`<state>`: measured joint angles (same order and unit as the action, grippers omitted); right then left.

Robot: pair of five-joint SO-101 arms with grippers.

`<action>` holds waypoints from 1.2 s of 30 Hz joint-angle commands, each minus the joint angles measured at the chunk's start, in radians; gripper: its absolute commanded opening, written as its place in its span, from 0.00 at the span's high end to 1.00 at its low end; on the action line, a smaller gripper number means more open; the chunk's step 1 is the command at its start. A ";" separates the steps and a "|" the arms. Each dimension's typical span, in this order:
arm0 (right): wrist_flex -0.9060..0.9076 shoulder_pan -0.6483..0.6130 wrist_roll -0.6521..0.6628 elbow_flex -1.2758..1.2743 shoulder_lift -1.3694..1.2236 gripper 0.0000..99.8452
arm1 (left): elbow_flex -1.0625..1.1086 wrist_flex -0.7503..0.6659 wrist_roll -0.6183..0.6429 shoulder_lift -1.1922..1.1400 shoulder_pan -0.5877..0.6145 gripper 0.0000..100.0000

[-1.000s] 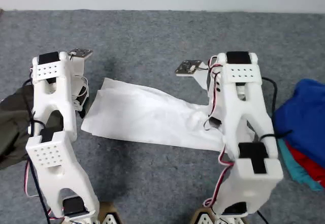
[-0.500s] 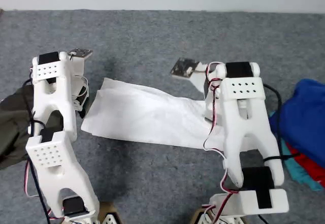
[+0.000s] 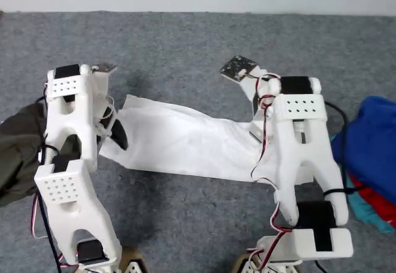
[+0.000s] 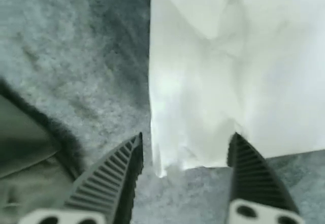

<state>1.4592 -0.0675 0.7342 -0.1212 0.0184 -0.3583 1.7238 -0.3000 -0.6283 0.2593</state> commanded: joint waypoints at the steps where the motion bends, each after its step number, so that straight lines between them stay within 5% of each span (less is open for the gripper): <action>1: 0.010 0.027 -0.009 0.009 0.007 0.87 | -0.085 0.028 0.012 0.063 -0.014 0.72; 14: 0.012 0.116 0.038 0.014 0.007 0.87 | -0.377 0.032 -0.038 -0.302 -0.078 0.73; 20: 0.012 0.176 0.038 0.014 0.007 0.87 | -0.467 0.032 -0.041 -0.397 -0.087 0.82; 25: 0.008 0.199 0.032 0.014 0.007 0.87 | -0.463 0.034 -0.149 -0.388 -0.146 0.99; 36: 0.001 0.334 0.031 0.014 0.007 0.87 | -0.239 0.035 -0.163 -0.021 -0.311 0.99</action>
<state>1.4592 0.2117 0.7633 -0.1212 0.0184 -0.6667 1.7285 -0.4503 -0.8370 0.0199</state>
